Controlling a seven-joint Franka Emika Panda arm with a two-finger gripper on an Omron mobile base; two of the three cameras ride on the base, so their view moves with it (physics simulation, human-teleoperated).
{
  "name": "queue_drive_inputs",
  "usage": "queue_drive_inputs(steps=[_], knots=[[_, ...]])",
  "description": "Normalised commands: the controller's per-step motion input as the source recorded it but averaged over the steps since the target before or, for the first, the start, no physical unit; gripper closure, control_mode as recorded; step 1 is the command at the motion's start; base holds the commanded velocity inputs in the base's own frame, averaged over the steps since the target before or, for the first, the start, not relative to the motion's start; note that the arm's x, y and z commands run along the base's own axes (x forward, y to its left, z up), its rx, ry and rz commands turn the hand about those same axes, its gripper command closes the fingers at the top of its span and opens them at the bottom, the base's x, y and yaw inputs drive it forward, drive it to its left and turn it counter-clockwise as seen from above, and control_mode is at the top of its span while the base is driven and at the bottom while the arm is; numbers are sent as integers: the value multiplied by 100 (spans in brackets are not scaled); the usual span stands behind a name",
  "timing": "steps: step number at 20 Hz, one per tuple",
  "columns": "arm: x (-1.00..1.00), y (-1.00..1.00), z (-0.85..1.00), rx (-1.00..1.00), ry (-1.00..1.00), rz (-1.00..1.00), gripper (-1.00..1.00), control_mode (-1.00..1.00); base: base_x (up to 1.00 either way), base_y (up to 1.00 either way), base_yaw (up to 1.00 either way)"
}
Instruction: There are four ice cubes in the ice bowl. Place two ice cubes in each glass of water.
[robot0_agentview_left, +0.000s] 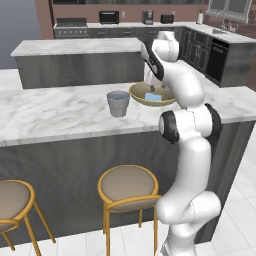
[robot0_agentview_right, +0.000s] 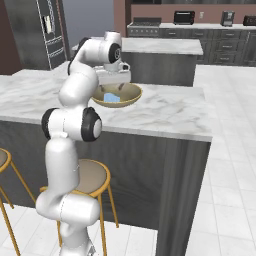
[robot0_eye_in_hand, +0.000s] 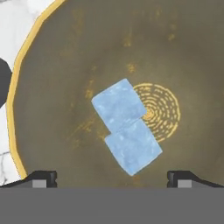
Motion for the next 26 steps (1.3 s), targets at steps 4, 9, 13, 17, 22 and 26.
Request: queue_drive_inputs(steps=[4,9,13,17,22,26], knots=[[10,0,-31,0,-28,0,-100,-100,0,0,0],[8,0,-27,0,-2,0,-100,-100,0,0,0],[17,0,-4,0,11,2,-100,-100,0,0,0],[29,2,0,0,6,4,-100,-100,0,0,0],[45,0,0,0,3,4,-100,-100,0,0,0],[5,-2,-4,0,10,0,-100,-100,0,0,0]])
